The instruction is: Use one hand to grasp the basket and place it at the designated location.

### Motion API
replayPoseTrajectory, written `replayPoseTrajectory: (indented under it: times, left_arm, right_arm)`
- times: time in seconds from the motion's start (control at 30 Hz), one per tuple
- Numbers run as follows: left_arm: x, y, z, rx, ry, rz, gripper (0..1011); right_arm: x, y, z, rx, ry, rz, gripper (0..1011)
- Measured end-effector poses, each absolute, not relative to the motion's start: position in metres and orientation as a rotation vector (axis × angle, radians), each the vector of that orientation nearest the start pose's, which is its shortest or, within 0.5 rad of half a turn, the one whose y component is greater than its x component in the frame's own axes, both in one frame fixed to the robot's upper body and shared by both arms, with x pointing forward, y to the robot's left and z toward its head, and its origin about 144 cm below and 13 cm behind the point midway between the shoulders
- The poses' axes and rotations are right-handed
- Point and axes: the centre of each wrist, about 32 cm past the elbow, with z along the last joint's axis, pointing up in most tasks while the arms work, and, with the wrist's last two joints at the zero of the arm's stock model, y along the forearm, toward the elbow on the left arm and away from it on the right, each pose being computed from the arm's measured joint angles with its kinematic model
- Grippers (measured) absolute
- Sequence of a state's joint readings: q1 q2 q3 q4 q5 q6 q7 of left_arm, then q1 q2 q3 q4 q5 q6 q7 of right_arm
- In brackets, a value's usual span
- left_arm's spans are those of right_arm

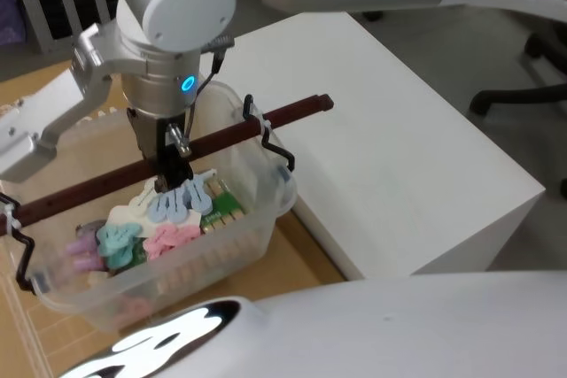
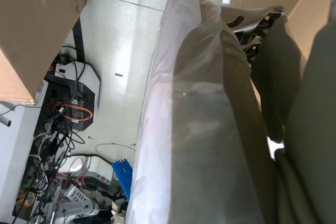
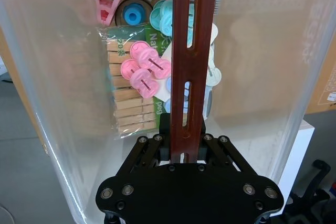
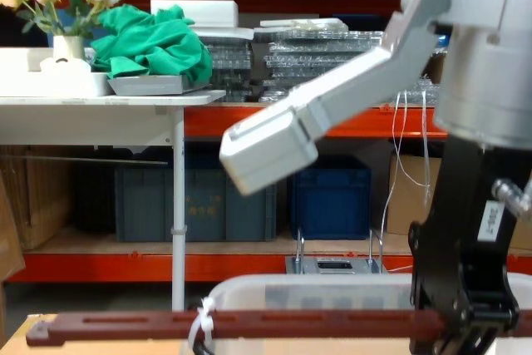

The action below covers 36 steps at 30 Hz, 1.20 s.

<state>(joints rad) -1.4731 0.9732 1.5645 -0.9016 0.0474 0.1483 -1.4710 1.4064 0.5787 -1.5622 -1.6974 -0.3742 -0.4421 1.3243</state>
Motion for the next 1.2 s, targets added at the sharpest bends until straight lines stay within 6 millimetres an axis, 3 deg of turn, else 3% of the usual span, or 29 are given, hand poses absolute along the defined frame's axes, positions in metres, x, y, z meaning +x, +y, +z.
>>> replayPoseTrajectory:
  times: [0.67, 1.2]
  left_arm:
    - [0.617, 0.495, 1.396, 1.629, 0.163, 0.177, 0]
    - [0.617, 0.495, 1.396, 1.629, 0.163, 0.177, 0]
  right_arm:
    - [0.524, -0.096, 1.409, -1.231, -1.409, 1.001, 234]
    - [0.537, -0.11, 1.439, -1.345, -1.384, 0.91, 234]
